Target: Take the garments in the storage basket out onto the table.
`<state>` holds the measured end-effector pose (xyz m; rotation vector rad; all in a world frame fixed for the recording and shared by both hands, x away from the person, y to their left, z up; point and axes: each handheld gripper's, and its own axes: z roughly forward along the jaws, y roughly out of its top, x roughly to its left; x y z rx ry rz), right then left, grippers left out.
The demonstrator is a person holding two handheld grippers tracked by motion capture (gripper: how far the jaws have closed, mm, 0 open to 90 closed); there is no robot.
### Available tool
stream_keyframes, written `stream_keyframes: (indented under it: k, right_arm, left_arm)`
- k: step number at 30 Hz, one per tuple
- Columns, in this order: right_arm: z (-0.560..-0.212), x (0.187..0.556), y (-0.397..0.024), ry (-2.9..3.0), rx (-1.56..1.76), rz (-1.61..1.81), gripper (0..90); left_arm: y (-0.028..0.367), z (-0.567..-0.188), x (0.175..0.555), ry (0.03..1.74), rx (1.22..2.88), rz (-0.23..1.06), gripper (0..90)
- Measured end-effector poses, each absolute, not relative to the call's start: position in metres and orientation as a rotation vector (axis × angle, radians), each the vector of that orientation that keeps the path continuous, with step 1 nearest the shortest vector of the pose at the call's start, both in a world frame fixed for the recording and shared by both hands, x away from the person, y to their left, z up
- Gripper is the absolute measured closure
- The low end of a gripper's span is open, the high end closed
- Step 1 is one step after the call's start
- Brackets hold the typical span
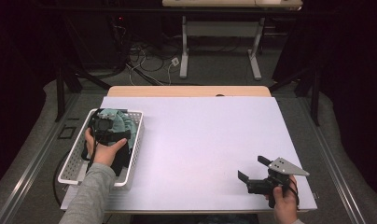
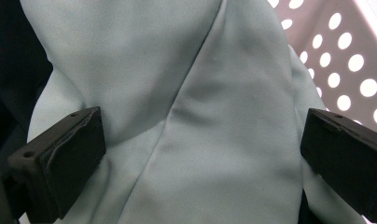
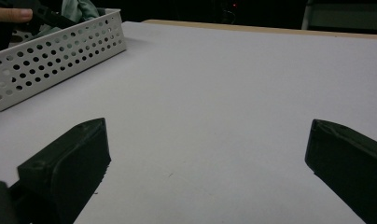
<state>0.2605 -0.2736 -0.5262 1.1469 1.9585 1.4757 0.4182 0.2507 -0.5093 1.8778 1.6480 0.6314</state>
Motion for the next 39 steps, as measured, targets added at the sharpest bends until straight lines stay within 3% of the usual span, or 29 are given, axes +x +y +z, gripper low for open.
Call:
stream_keyframes:
  k: [17, 39]
  right_arm:
    - [-0.526, 0.261, -0.274, 1.960, 1.151, 1.471, 0.0]
    - [-0.527, 0.261, -0.273, 1.969, 1.154, 1.471, 0.0]
  left_arm:
    - [0.261, -0.511, 0.417, 1.720, 1.855, 0.688, 0.0]
    - [0.277, -0.520, 0.419, 1.751, 1.835, 0.590, 0.2]
